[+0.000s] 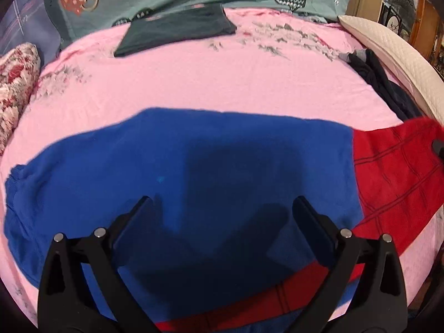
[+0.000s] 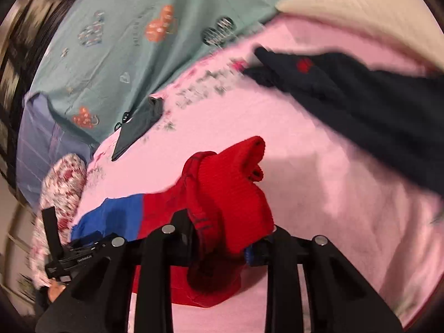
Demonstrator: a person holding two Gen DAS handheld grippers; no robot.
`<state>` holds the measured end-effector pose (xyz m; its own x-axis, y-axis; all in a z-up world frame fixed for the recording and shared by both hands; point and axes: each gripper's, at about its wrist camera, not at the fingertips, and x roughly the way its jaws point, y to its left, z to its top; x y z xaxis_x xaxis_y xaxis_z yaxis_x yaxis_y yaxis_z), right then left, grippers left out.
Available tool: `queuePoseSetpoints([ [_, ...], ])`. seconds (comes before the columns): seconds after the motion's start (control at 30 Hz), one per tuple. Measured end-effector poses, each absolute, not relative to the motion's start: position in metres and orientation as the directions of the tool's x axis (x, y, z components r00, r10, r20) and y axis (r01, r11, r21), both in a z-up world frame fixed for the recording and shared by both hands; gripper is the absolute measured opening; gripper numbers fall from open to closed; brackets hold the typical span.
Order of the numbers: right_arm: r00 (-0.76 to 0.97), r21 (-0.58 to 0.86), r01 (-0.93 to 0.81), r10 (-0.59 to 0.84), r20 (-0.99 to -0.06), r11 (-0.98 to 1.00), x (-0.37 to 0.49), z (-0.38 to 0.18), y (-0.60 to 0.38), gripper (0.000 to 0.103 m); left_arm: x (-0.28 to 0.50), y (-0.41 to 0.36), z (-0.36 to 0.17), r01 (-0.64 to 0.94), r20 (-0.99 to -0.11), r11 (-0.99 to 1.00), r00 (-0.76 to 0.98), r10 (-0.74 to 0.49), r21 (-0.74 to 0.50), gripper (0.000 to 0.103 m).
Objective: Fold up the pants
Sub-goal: 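Lay the blue legs flat with the left gripper while the right gripper grasps the red waist, then lift the red waist with the right gripper and fold it over the blue legs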
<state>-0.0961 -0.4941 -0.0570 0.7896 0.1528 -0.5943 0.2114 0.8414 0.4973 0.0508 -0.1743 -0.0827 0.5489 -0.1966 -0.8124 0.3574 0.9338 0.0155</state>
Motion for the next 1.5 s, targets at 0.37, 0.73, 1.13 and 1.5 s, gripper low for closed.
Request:
queuePoseSetpoints([
  [0.37, 0.704, 0.156, -0.238, 0.280, -0.652, 0.959, 0.007, 0.000, -0.226, 0.050, 0.035, -0.035, -0.056, 0.118, -0.756, 0.993, 0.651, -0.069, 0.010, 0.101],
  [0.73, 0.697, 0.127, -0.286, 0.297, -0.653, 0.950, -0.033, 0.013, -0.227, 0.053, 0.016, -0.016, -0.065, 0.180, -0.766, 0.983, 0.626, -0.147, -0.042, 0.101],
  [1.13, 0.401, 0.441, -0.305, 0.534, -0.745, 0.844, 0.036, -0.064, -0.203, 0.015, 0.025, -0.021, -0.090, 0.176, -0.816, 0.983, 0.561, -0.141, -0.049, 0.101],
  [1.5, 0.420, 0.386, -0.415, 0.550, -0.722, 0.824, 0.006, -0.023, -0.187, 0.017, 0.019, -0.015, -0.087, 0.146, -0.810, 0.989, 0.575, -0.114, -0.035, 0.101],
])
